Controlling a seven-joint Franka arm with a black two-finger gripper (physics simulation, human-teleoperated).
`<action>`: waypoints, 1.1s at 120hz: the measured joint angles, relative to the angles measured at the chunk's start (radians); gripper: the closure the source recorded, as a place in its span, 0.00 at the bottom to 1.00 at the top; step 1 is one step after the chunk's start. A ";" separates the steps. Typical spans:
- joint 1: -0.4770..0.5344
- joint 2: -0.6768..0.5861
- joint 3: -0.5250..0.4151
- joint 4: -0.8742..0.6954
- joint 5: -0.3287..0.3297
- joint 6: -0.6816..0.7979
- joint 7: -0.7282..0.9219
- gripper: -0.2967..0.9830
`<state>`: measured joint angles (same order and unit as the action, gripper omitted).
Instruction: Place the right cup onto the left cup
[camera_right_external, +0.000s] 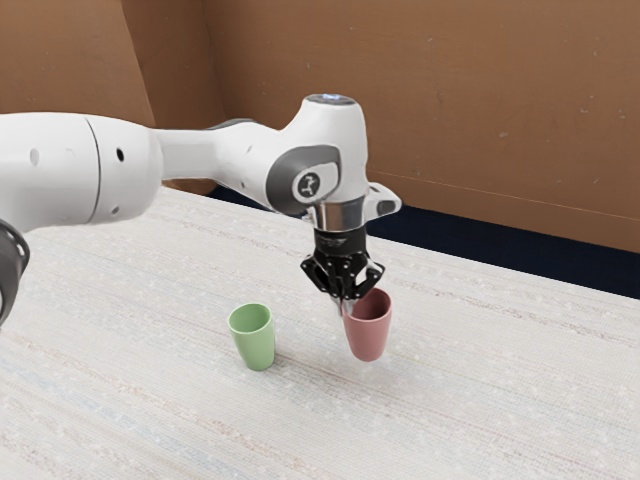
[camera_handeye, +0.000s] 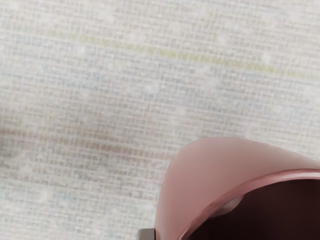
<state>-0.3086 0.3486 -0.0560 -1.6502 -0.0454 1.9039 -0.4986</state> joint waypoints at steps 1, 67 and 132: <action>0.000 -0.004 0.000 0.000 0.000 -0.002 0.000 0.84; 0.101 -0.233 -0.004 -0.122 0.010 -0.080 0.002 0.85; 0.262 -0.305 -0.008 -0.202 0.018 -0.103 0.008 0.85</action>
<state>-0.0467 0.0435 -0.0639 -1.8527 -0.0276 1.8004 -0.4909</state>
